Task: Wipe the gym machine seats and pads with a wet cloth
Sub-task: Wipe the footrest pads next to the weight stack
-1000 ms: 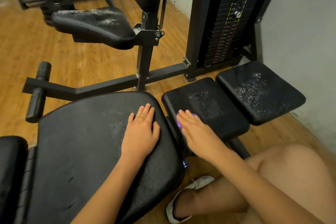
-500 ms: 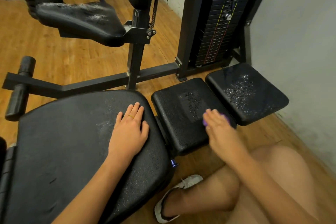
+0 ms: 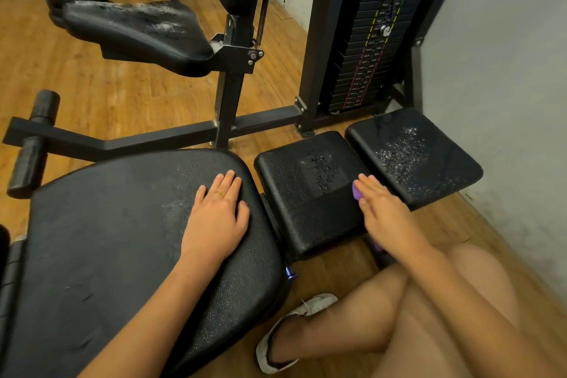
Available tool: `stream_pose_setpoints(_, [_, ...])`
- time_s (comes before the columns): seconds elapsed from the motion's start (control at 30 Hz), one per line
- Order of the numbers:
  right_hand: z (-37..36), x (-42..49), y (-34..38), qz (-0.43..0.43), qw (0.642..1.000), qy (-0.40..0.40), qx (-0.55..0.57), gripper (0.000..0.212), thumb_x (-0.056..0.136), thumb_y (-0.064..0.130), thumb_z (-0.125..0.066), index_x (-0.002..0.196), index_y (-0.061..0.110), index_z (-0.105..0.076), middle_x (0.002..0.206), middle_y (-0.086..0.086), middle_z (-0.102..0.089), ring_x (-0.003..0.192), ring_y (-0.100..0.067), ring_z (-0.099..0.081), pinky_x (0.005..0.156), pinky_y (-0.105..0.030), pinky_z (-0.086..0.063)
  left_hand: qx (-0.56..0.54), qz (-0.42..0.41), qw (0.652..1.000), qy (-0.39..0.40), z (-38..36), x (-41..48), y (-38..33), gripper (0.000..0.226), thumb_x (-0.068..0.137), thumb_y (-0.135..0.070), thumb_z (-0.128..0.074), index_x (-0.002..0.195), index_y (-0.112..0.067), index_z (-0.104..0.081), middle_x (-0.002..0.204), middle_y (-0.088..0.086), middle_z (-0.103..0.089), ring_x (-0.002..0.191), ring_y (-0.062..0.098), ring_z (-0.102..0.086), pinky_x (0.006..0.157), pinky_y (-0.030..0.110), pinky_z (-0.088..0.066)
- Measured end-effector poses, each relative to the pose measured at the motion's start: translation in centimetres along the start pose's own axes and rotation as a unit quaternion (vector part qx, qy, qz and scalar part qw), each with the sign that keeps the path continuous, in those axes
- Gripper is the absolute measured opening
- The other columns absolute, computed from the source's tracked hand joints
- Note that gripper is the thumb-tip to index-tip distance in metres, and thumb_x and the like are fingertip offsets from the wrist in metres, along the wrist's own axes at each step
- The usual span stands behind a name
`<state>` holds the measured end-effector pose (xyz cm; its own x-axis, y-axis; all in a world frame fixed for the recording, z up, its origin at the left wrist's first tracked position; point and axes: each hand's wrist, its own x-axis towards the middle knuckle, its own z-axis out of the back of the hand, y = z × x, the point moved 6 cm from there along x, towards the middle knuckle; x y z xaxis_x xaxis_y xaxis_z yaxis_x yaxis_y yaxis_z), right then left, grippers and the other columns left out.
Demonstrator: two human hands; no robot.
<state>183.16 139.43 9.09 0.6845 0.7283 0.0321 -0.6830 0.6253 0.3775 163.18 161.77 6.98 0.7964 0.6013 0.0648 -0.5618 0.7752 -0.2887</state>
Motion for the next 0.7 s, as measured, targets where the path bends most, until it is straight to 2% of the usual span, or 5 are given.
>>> stream_pose_setpoints(0.1, [-0.9,-0.8,2.3,0.007,1.000,-0.013,-0.009,0.045,0.100,0.007,-0.042,0.145,0.002,-0.043,0.155,-0.011,-0.036,0.147,-0.024,-0.027,0.113,-0.019,-0.006,-0.006,-0.002,1.000,0.003,-0.1,-0.1,-0.1,0.063,0.095,-0.039,-0.025,0.152,-0.014,-0.038,0.161,0.005,-0.029,0.150,0.021,-0.022,0.122,0.045,-0.017])
stream_pose_setpoints(0.2, [-3.6,-3.3,8.2,0.106,0.994,0.010,-0.017,0.044,0.089,0.005,-0.047,0.132,-0.003,-0.057,0.141,-0.019,-0.053,0.135,-0.036,-0.046,0.114,-0.037,-0.030,-0.003,-0.001,1.000,0.002,0.0,-0.1,-0.1,0.063,0.095,-0.038,-0.026,0.151,-0.013,-0.039,0.161,0.005,-0.029,0.150,0.021,-0.023,0.122,0.045,-0.017])
stream_pose_setpoints(0.27, [-5.0,-4.2,11.0,0.151,0.988,0.040,-0.010,0.048,0.098,0.011,-0.040,0.145,0.003,-0.044,0.155,-0.010,-0.037,0.146,-0.027,-0.029,0.121,-0.038,-0.021,-0.002,0.002,1.000,-0.001,0.0,-0.1,0.0,0.062,0.095,-0.037,-0.027,0.150,-0.013,-0.040,0.161,0.005,-0.031,0.150,0.022,-0.024,0.121,0.046,-0.019])
stream_pose_setpoints(0.37, [-5.4,-3.9,10.9,0.163,0.984,0.065,0.024,0.049,0.104,0.016,-0.034,0.153,0.012,-0.030,0.161,0.002,-0.022,0.151,-0.013,-0.012,0.120,-0.020,-0.001,-0.002,0.000,1.000,-0.003,0.2,-0.1,-0.1,0.061,0.095,-0.037,-0.029,0.150,-0.012,-0.041,0.160,0.006,-0.032,0.149,0.023,-0.026,0.121,0.047,-0.020])
stream_pose_setpoints(0.7, [0.6,2.6,-0.6,0.013,0.998,0.037,0.050,0.046,0.105,0.013,-0.040,0.150,0.012,-0.037,0.160,0.002,-0.027,0.149,-0.011,-0.016,0.119,-0.025,-0.009,0.004,-0.006,1.000,-0.002,0.1,-0.2,-0.2,0.062,0.095,-0.038,-0.026,0.150,-0.012,-0.040,0.160,0.005,-0.032,0.150,0.022,-0.024,0.120,0.046,-0.019])
